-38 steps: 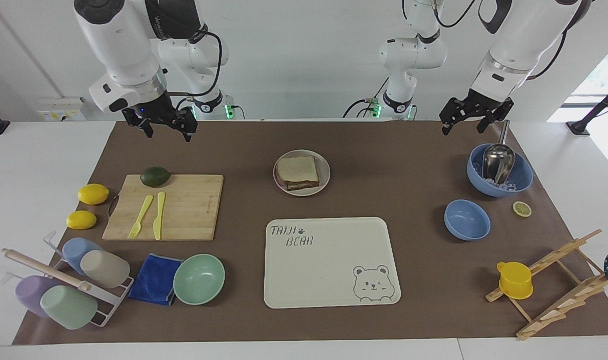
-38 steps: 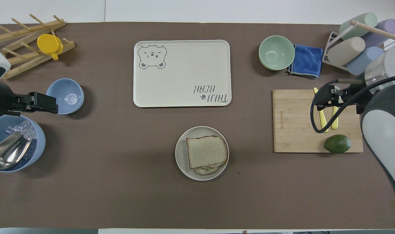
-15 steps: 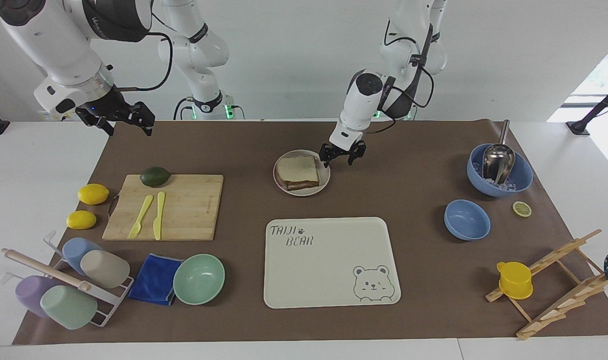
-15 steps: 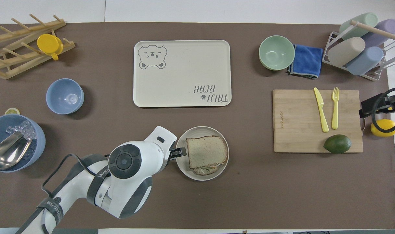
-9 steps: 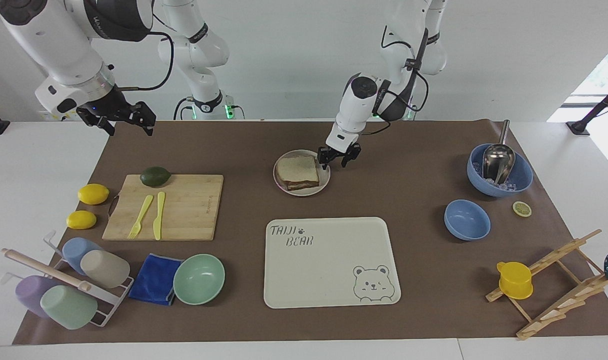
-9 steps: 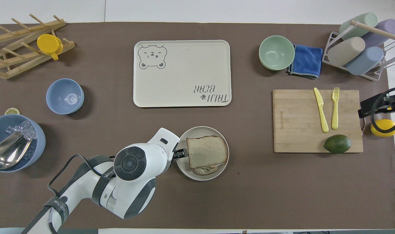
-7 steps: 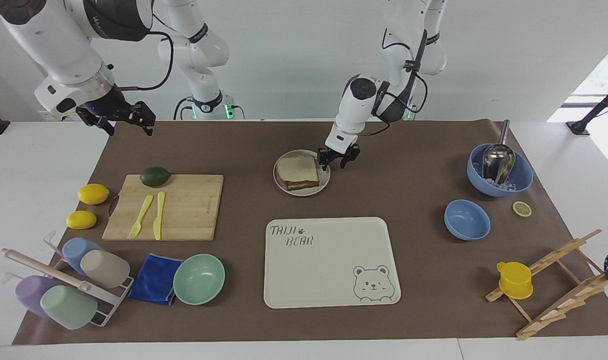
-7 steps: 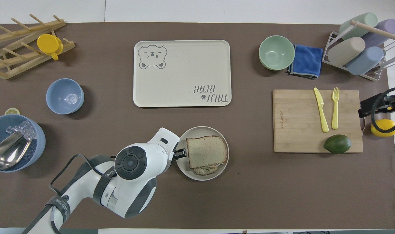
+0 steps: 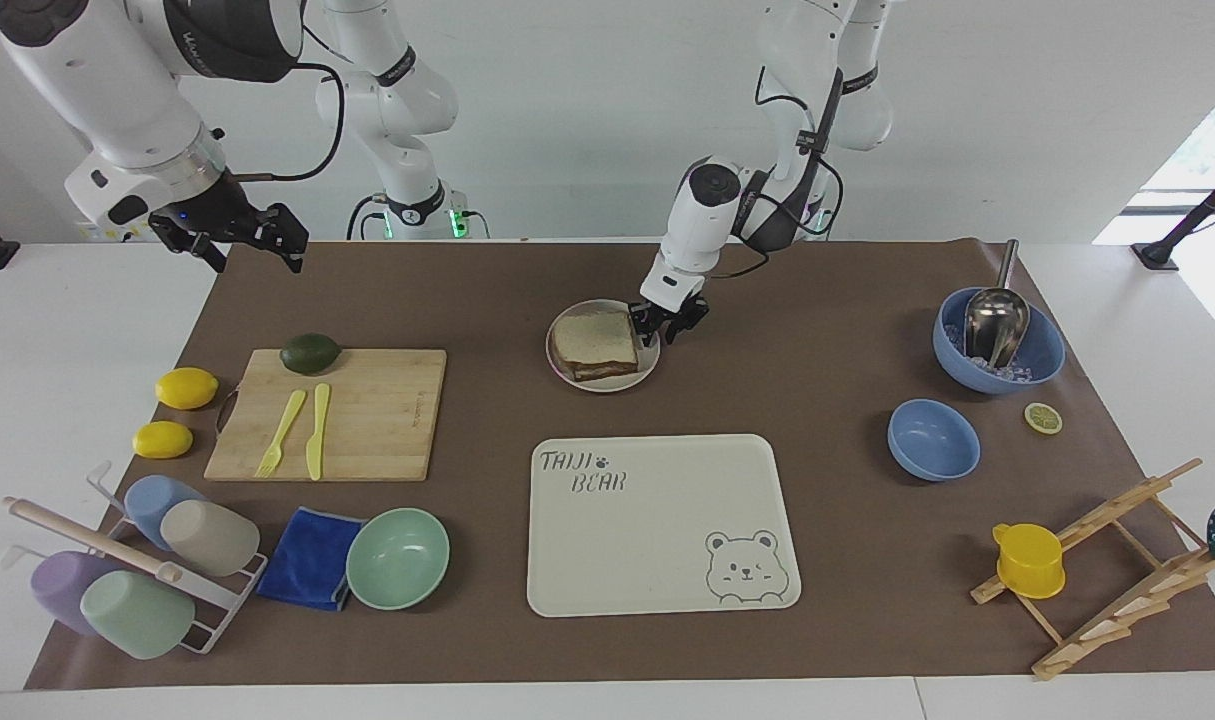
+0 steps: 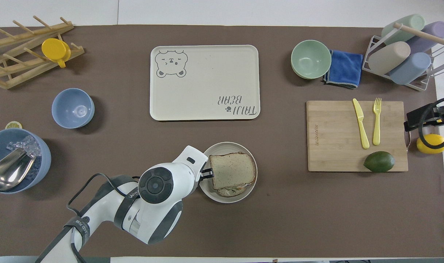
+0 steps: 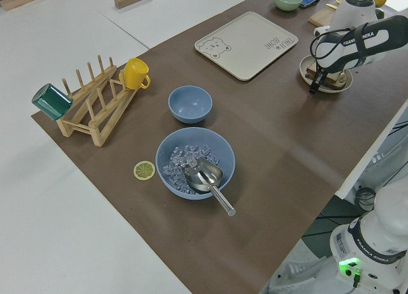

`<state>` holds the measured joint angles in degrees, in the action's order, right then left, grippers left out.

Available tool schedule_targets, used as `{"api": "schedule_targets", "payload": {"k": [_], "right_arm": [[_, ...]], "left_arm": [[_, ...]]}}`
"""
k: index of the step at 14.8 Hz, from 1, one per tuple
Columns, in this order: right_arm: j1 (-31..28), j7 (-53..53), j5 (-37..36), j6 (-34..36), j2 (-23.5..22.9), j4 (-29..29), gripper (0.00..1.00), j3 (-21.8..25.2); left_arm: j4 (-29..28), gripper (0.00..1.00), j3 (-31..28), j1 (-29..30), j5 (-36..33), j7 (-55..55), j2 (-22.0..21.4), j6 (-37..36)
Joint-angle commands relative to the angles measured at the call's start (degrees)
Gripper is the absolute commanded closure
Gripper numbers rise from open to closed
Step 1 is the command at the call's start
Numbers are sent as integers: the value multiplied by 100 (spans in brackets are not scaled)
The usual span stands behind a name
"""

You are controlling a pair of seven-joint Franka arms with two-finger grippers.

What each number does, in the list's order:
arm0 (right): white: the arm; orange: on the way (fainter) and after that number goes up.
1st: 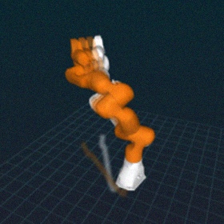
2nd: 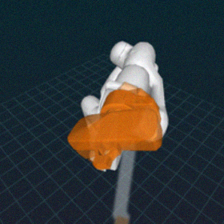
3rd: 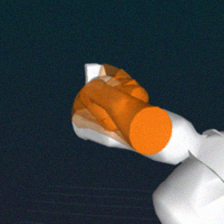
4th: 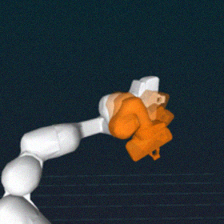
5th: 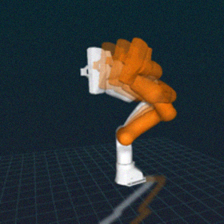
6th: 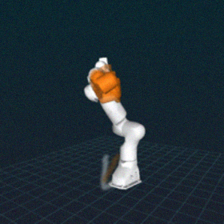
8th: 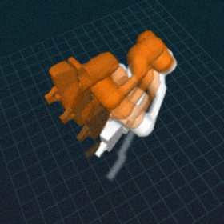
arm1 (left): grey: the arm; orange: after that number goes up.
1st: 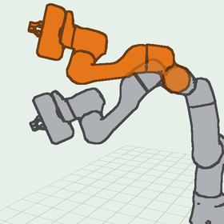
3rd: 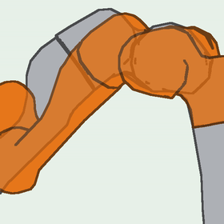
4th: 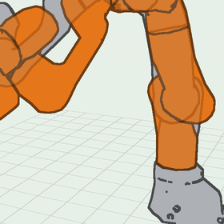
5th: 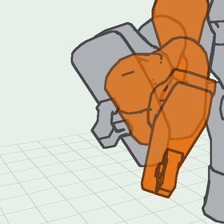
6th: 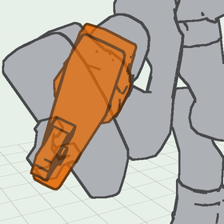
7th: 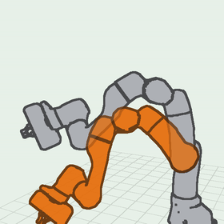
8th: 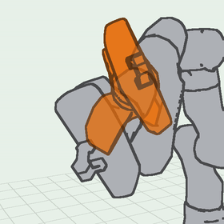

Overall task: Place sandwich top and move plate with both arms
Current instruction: 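Reach the left gripper to the rim of the sandwich plate and grasp it, then slide the plate with the left gripper onto the bear-print tray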

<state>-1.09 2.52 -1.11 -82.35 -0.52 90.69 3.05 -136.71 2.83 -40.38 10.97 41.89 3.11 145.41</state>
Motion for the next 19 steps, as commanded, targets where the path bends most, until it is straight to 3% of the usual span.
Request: {"api": "schedule_targets", "payload": {"k": [1,7,14,19], "right_arm": [[-41,126,50,-98,25,54,0,-23],[-5,82,50,-133,25,107,0,-32],[-23,73,59,-115,43,133,0,-32],[-5,82,59,-89,43,125,0,-41]], "left_arm": [[-49,72,-81,-137,80,-6,6,163],[-14,100,-90,-110,80,-102,84,163],[161,100,-90,109,80,-471,59,14],[899,100,-99,425,80,-630,-108,-1021]]}}
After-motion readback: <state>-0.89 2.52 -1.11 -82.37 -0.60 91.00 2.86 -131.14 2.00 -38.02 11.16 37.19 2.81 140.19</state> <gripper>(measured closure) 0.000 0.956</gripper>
